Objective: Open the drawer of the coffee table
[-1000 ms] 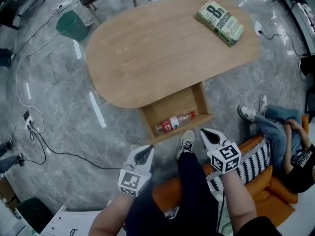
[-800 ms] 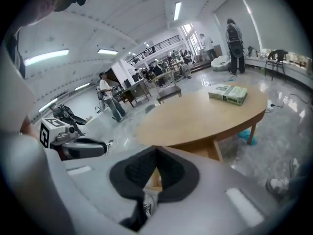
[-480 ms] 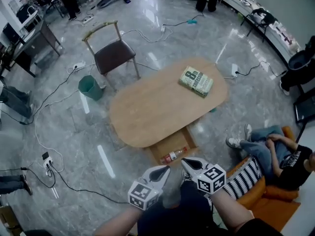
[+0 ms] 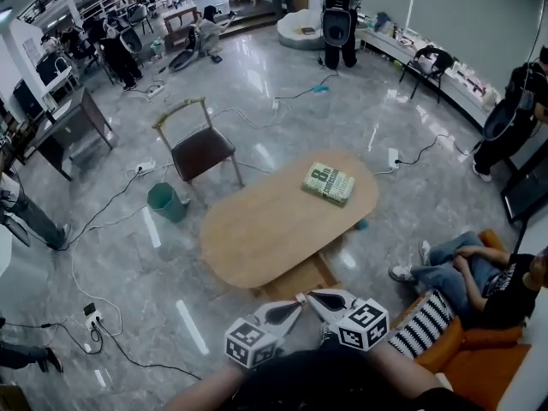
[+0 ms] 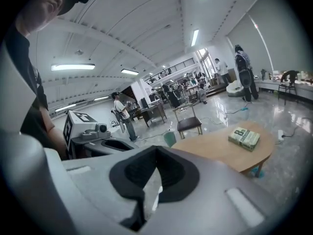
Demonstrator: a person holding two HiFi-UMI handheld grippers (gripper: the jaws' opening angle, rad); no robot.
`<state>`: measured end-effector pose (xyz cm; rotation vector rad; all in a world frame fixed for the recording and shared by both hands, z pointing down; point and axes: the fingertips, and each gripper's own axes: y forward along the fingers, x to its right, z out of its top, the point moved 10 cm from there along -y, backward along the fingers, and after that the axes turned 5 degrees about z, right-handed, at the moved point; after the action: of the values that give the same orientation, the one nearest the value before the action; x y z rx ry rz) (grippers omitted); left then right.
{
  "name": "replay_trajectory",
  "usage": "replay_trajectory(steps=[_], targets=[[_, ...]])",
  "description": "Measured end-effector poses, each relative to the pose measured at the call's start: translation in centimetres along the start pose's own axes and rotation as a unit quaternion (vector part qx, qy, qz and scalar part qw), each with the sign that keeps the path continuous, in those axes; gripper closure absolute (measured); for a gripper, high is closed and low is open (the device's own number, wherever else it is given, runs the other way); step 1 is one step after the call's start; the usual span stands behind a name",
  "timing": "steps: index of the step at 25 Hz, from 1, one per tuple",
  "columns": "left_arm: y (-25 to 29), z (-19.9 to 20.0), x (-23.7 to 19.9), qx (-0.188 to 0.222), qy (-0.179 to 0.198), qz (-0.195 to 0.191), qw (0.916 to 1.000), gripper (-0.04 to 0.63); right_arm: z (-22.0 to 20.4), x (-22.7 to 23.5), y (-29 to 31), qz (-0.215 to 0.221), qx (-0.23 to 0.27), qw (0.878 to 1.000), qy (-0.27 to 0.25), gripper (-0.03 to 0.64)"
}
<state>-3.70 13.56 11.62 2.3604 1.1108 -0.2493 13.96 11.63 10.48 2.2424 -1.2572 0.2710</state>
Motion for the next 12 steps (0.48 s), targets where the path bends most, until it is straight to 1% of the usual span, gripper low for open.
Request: replay_trajectory(steps=[4,8,10,12], targets=[[-0.8,1.1,1.2,0.004,0.019,-0.01,0.9998,0.591,0.7,-1.6,-1.5,0.004,0.007,1.0,-0.011,0.615],[-1.8,1.2,1.5,0.009,0.038,-0.006,0.9992,0.591,0.2,-2.6,-2.0,0.003,0.007,1.0,-0.013,0.615],[-2.1,1.3,1.4,0.014,0.038,0.001,0.9992,0.591,0.2,-2.7,-1.9,0.006,0.005,1.0,-0.016,0.615],[-2.5,1.1,0.9,0.015,0.03,0.008,0.9994,0.591,0.1,-2.8,-1.3,0.013,-0.001,1.0,-0.018,0.615]])
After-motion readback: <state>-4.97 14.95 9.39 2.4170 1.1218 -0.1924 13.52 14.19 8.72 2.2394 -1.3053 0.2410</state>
